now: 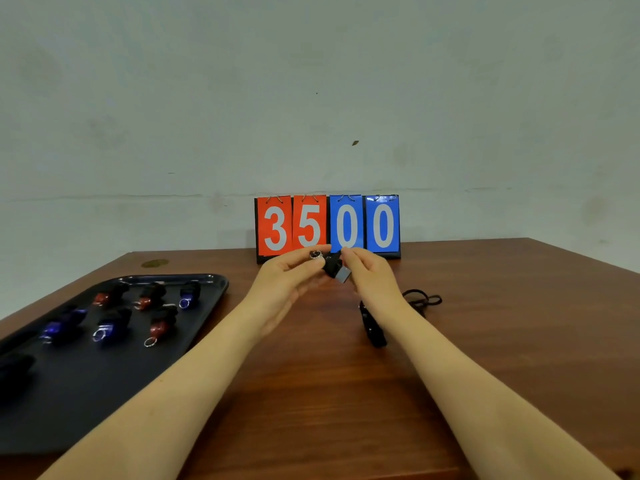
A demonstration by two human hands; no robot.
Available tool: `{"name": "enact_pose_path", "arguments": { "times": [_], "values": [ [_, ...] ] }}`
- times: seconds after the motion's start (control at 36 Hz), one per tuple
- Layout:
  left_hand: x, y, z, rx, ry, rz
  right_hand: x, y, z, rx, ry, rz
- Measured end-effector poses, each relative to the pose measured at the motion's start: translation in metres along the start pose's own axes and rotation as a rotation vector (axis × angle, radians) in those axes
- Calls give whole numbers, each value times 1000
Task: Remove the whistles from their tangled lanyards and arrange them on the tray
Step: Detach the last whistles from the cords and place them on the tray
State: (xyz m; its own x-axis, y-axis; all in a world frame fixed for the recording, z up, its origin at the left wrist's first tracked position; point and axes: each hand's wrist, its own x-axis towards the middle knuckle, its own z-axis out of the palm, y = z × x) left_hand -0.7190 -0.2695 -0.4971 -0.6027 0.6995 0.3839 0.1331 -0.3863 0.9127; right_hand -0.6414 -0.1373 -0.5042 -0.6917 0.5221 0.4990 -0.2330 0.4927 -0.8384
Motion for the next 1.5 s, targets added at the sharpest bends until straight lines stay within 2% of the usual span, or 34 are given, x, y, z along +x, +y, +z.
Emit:
{"name": "enact_pose_path", "arguments": {
  "times": [0.14,0.25,0.39,0.56,0.69,0.78,0.94,1.06,1.19,1.28,1.36,1.5],
  "values": [
    [1,1,1,-263,54,-44,-6,0,6,27,-110,30],
    [4,-1,0,-316,113,-35,-9,2,12,-176,-142,-35],
    [9,-10,-6,-84,172,3,-9,6,17,-387,-292,-79],
    [12,-20,-15,173,263,48,-14,2,22,-503,-399,-196],
    [16,-20,-22,542,232,109,-14,-2,17,-453,-331,-213],
    [16,-19,-26,636,168,117,-12,-3,14,-315,-222,-187],
    [8,-10,-16,486,62,85,-3,-2,3,-63,-5,-75],
    [-1,-4,-5,134,-23,-14,0,-1,-4,-21,44,-45],
    [-2,1,3,-253,5,-78,1,1,-1,82,-17,91],
    [0,1,2,-364,72,-67,-3,3,3,0,-74,25],
    [3,-1,-1,-373,160,-30,-8,4,9,-98,-159,-70],
    [5,-3,-4,-235,274,17,-11,7,17,-268,-261,-153]
  ]
}}
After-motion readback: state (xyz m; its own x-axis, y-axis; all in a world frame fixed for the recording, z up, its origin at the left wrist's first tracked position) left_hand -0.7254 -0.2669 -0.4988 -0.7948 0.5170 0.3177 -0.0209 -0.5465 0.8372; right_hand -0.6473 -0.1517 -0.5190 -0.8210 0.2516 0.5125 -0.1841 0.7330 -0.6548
